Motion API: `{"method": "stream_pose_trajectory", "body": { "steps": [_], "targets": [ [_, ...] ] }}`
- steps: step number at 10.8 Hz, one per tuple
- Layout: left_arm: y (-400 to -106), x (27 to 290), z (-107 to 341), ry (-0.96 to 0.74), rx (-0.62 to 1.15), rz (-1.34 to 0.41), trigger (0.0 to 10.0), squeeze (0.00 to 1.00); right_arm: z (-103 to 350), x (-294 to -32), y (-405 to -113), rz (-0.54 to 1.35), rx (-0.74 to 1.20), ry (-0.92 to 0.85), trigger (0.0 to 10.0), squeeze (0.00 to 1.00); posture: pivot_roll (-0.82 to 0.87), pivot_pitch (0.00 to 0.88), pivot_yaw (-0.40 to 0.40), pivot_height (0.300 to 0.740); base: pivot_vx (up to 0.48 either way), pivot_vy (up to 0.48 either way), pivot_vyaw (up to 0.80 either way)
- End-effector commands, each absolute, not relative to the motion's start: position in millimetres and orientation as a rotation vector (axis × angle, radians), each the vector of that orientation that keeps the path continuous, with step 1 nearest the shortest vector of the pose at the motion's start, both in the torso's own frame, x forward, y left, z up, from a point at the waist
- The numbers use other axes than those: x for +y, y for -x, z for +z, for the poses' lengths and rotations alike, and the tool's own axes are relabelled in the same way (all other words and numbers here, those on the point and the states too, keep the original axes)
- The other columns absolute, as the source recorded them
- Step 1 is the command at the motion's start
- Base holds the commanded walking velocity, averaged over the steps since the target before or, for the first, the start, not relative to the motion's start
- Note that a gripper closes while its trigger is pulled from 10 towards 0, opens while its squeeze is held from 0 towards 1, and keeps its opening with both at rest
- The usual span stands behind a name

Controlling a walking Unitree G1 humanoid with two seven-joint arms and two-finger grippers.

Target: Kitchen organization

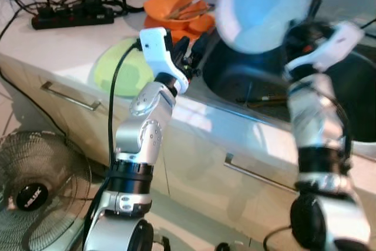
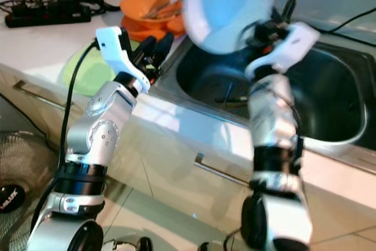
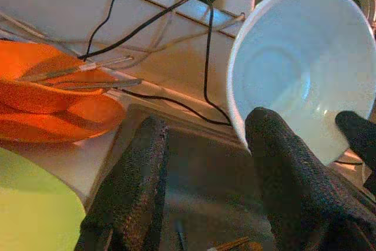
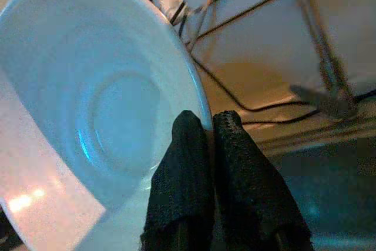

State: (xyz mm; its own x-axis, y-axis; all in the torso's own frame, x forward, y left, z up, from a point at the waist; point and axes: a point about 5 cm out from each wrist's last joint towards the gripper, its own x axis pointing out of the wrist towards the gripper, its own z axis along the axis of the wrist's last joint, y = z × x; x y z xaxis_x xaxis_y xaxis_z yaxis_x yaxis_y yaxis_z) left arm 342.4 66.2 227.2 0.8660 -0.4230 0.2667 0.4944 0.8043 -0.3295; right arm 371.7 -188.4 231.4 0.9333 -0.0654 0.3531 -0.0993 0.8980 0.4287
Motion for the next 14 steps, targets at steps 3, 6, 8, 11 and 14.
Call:
{"method": "stream_pose_trajectory", "body": {
  "steps": [3, 6, 8, 11, 14],
  "targets": [
    [-339.7, 60.7, 224.4, 0.368, -0.151, -0.531, 10.0, 0.00, 228.1, -200.9, -387.4, -0.038, -0.332, -0.250, 10.0, 0.00, 0.05, 0.037, 0.025, 0.740, 0.000, 0.000, 0.00],
    [-333.4, 54.1, 214.2, 0.327, -0.077, -0.585, 10.0, 0.00, 219.7, -220.2, -400.3, -0.137, -0.193, -0.048, 10.0, 0.00, 0.05, 0.032, 0.025, 0.740, 0.000, 0.000, 0.00],
    [-328.6, 50.0, 206.5, 0.289, -0.020, -0.619, 10.0, 0.00, 219.2, -220.3, -404.9, -0.132, -0.149, 0.074, 10.0, 0.00, 0.06, 0.031, 0.022, 0.740, 0.000, 0.000, 0.00],
    [-321.7, 49.0, 194.2, 0.236, 0.068, -0.643, 10.0, 0.00, 201.9, -217.6, -409.3, -0.101, 0.055, 0.263, 10.0, 0.00, 0.08, 0.034, 0.017, 0.740, 0.000, 0.000, 0.00],
    [-317.9, 48.1, 192.2, 0.229, 0.088, -0.646, 10.0, 0.00, 202.9, -210.4, -412.6, -0.063, 0.113, 0.336, 10.0, 0.00, 0.09, 0.034, 0.012, 0.740, 0.000, 0.000, 0.00]
  ]
}}
